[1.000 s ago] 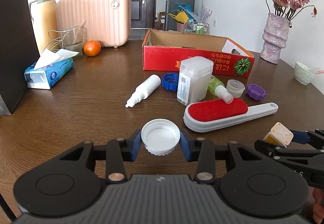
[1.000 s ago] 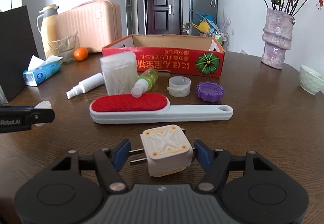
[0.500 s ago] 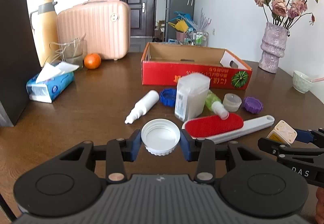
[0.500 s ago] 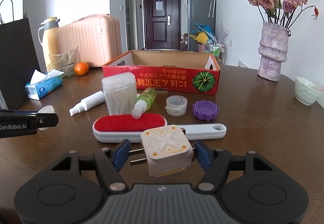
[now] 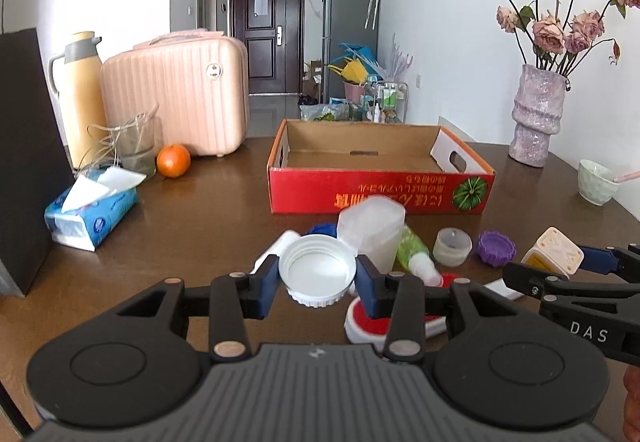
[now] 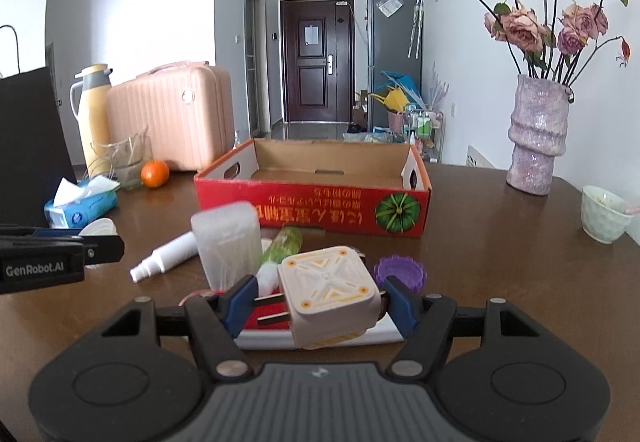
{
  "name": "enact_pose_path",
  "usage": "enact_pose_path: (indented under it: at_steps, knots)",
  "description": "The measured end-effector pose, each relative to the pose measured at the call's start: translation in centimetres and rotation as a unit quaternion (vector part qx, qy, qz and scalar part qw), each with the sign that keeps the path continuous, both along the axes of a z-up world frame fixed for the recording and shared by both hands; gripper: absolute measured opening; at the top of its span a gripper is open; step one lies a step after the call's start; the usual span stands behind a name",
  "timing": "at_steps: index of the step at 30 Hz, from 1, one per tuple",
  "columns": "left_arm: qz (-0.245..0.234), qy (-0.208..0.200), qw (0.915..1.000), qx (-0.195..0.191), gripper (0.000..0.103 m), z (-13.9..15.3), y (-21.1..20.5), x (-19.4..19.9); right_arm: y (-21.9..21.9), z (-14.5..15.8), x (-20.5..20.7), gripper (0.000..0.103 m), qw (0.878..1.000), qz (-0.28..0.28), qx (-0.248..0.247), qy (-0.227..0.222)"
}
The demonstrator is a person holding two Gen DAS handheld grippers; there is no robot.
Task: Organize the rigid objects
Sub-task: 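Carry the cap in the left tool while the right tool carries the adapter into the box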
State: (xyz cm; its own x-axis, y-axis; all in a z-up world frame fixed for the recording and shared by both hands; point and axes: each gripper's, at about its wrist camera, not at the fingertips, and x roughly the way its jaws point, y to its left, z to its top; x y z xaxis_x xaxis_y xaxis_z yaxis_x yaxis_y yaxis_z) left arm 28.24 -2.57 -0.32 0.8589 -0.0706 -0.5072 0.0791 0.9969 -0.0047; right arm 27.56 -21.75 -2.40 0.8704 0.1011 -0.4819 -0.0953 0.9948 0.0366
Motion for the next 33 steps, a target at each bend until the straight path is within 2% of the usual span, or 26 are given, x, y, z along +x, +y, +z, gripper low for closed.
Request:
enact_pose_path:
  at_steps: [22,33]
  knots:
    - [0.006,-0.032,0.9995,0.002,0.041,3.4,-2.3,8.3,-0.8,3.1,8.1,0.068,0.999,-0.017,0.02,-0.043]
    - [0.026,-0.035,0.999,-0.006,0.041,3.4,-3.1,13.1,-1.0,3.6,12.7,0.068,0.998,-0.02,0.018,-0.054]
